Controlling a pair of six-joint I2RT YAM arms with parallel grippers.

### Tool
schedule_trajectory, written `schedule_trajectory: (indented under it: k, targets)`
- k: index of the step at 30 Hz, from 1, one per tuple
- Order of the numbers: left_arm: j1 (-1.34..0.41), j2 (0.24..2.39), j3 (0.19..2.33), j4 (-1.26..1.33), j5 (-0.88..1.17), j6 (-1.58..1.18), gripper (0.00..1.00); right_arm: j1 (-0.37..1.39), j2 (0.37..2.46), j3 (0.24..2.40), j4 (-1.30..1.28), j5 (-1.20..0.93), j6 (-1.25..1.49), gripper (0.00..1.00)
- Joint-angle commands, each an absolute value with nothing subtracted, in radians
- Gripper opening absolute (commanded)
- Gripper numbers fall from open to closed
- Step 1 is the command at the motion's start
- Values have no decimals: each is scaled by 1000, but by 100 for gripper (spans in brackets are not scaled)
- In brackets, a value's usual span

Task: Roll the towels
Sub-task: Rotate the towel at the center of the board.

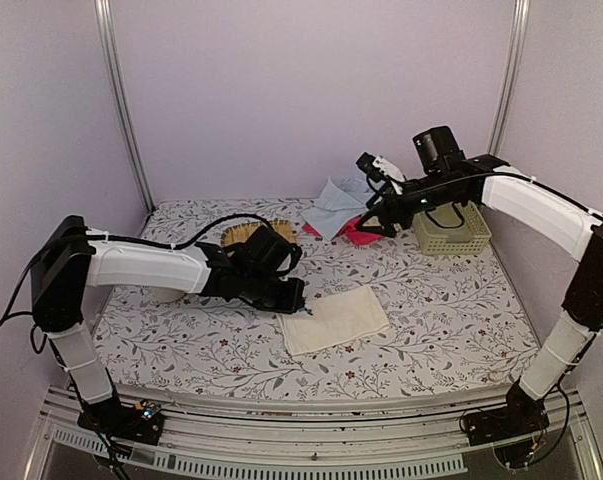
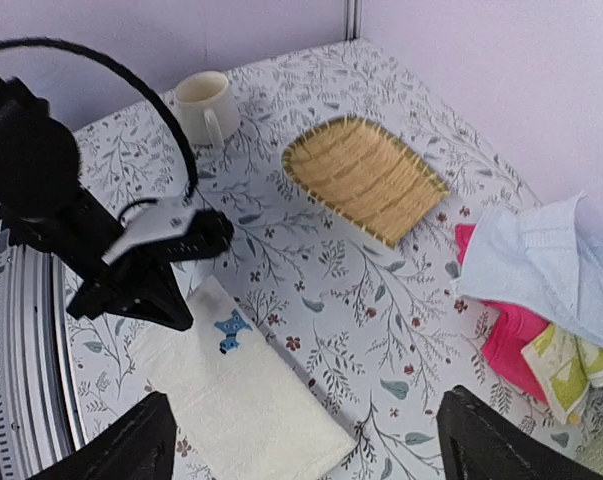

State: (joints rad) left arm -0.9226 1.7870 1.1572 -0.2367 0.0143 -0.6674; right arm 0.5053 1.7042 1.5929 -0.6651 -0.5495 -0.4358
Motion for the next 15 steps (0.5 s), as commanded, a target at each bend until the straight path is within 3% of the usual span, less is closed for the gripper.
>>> schedule_trajectory:
  k: [1, 3, 5, 8, 11, 15]
  targets:
    - [-924, 1845, 1172, -238, 39, -653, 0, 421, 1625, 1429, -420, -677, -367, 99]
    - [-923, 1836, 1155, -199, 61, -664, 0, 421, 1666, 1443, -492, -749, -413, 99]
    - [-919, 1827, 1125, -168, 66, -677, 0, 422, 1722, 1454, -522, -710, -425, 73]
    - [-904, 1836, 1101, -165, 81, -682, 0, 422, 1838, 1514, -659, -704, -492, 48]
    - [-893, 1831, 1062, -128, 92, -681, 0, 425, 1926, 1530, -757, -798, -567, 40]
    - [-875, 1831, 1024, -102, 119, -684, 0, 451, 2001, 1523, -776, -761, -568, 33]
